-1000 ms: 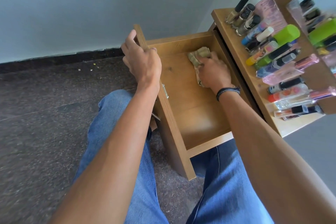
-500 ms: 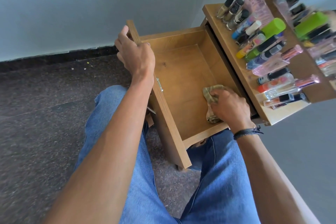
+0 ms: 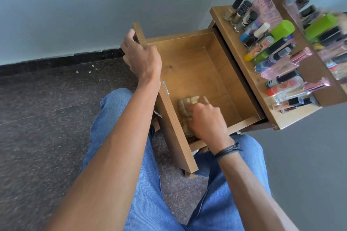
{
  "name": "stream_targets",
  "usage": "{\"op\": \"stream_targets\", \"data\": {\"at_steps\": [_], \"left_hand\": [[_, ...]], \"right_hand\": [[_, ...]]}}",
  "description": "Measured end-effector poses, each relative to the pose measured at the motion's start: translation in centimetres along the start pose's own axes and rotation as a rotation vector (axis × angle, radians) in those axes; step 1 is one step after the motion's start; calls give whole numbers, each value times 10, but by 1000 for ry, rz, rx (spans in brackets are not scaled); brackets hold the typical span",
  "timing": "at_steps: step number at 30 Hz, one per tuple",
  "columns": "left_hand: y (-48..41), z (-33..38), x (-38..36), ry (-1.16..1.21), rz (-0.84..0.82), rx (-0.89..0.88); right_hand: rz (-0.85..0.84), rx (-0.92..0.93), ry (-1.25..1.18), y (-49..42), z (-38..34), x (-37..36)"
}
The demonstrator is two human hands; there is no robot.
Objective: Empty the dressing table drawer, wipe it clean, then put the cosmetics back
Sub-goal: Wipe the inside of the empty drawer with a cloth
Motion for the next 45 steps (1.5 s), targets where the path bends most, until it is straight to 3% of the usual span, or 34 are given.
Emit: {"op": "stream_targets", "data": {"at_steps": [13, 30, 38, 45], "left_hand": [[1, -1, -2, -13, 11, 2], [2, -2, -1, 4, 15, 29], [-3, -6, -1, 54, 11, 23], [-8, -8, -3, 82, 29, -9]], "right_hand": [[98, 69, -181, -8, -6, -3], [179, 163, -109, -124, -40, 52], [156, 177, -240, -146, -23, 36], [189, 68, -337, -146, 29, 40]]}}
Point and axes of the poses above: each hand's wrist, its own y-axis away from the middle knuckle, its own x-axis out of the back of the hand, z = x × y, the point moved 7 cm from there along -y, towards the middle knuckle, and after that the axes turned 15 degrees about x, right-handed, at the moved point
